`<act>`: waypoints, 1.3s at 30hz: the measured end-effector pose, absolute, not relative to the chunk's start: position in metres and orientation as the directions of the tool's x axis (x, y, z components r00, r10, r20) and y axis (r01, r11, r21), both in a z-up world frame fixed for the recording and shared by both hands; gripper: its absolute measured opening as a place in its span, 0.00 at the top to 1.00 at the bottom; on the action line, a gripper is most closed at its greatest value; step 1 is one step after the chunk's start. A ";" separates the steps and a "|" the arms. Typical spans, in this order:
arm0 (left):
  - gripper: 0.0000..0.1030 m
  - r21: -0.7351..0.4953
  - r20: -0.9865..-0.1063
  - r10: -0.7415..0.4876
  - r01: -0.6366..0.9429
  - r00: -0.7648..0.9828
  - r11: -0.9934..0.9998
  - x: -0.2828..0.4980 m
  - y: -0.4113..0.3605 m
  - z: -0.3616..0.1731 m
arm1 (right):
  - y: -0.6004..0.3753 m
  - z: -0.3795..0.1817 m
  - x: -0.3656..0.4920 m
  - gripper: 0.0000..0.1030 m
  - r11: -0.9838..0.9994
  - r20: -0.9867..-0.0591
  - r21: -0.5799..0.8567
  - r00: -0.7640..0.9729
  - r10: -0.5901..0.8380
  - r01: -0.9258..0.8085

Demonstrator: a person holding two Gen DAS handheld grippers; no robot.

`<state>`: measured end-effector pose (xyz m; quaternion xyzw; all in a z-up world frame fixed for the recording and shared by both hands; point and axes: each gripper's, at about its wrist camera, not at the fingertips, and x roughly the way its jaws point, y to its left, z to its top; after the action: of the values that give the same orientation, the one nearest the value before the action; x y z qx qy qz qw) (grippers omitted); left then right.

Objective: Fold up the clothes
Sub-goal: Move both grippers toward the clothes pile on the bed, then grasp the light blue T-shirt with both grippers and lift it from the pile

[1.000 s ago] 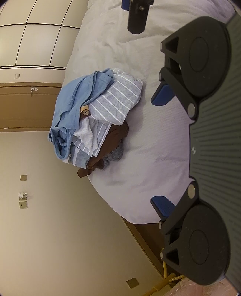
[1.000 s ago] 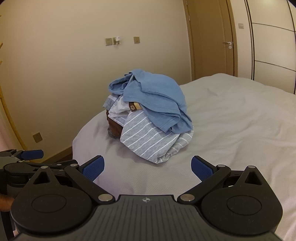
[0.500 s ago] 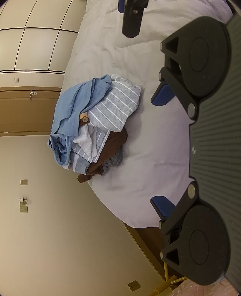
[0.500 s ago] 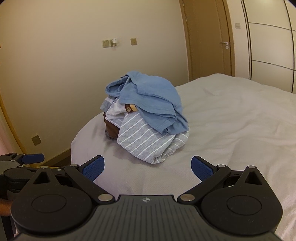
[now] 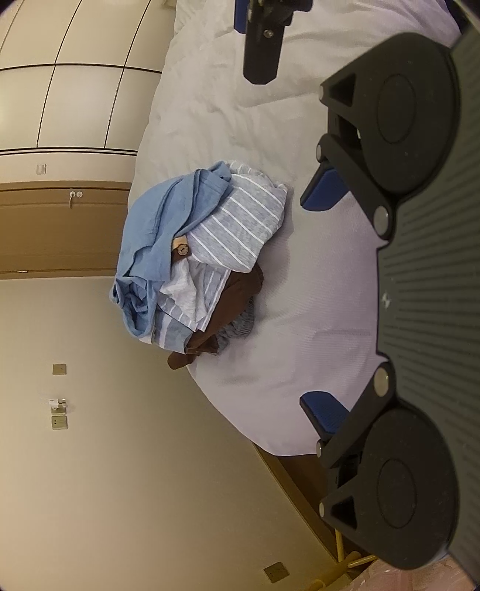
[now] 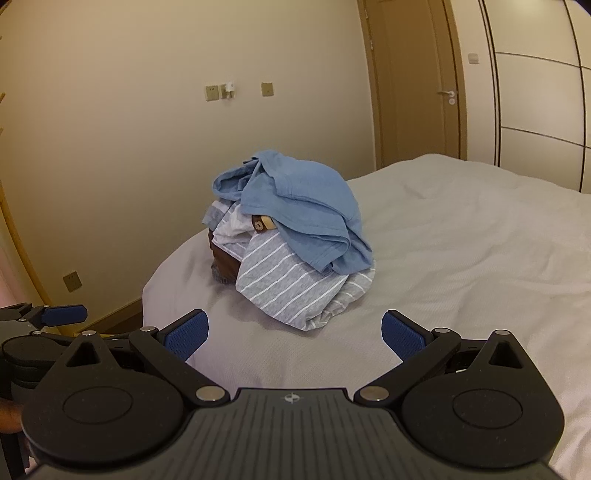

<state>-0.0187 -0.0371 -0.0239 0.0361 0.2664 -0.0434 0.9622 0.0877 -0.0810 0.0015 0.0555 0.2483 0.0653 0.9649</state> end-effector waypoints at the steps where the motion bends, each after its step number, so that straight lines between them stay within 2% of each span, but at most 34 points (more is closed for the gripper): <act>1: 0.00 0.047 -0.513 -0.065 0.104 0.856 0.993 -0.020 -0.037 -0.023 | -0.081 0.002 0.087 0.00 0.985 -0.471 0.139 0.869 0.153 -0.097; 14: 0.00 0.056 -0.473 -0.098 0.140 0.876 0.989 -0.008 -0.047 -0.020 | -0.095 0.000 0.084 0.00 0.989 -0.464 0.127 0.878 0.121 -0.069; 19: 0.00 0.070 -0.443 -0.105 0.151 0.890 0.986 0.044 -0.049 -0.023 | -0.109 -0.007 0.111 0.00 0.997 -0.446 0.053 0.892 0.075 -0.057; 25: 0.00 0.098 -0.321 -0.061 0.097 0.945 0.990 0.124 -0.033 -0.014 | -0.139 -0.028 0.183 0.00 0.990 -0.439 0.048 0.888 0.139 -0.131; 29: 0.01 0.152 -0.346 -0.019 0.076 0.938 0.985 0.175 -0.029 -0.003 | -0.150 -0.037 0.226 0.01 0.987 -0.445 0.030 0.882 0.156 -0.159; 32: 0.01 0.219 -0.368 -0.012 0.099 0.930 0.971 0.196 -0.031 0.014 | -0.150 -0.021 0.244 0.08 0.982 -0.457 0.043 0.871 0.181 -0.181; 35: 0.01 0.298 -0.385 -0.039 0.165 0.922 0.940 0.216 -0.033 0.035 | -0.135 0.008 0.261 0.11 0.971 -0.466 -0.020 0.862 0.200 -0.237; 37: 0.02 0.351 -0.398 -0.066 0.218 0.915 0.911 0.232 -0.031 0.047 | -0.119 0.027 0.275 0.19 0.955 -0.471 -0.088 0.857 0.212 -0.284; 39: 0.10 0.382 -0.421 -0.105 0.281 0.901 0.880 0.247 -0.028 0.058 | -0.102 0.040 0.294 0.34 0.931 -0.488 -0.158 0.846 0.215 -0.328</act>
<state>0.2471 -0.0276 0.0582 0.2225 0.1981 -0.1018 0.9491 0.2936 -0.1020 0.0396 -0.1186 0.2384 0.1422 0.9534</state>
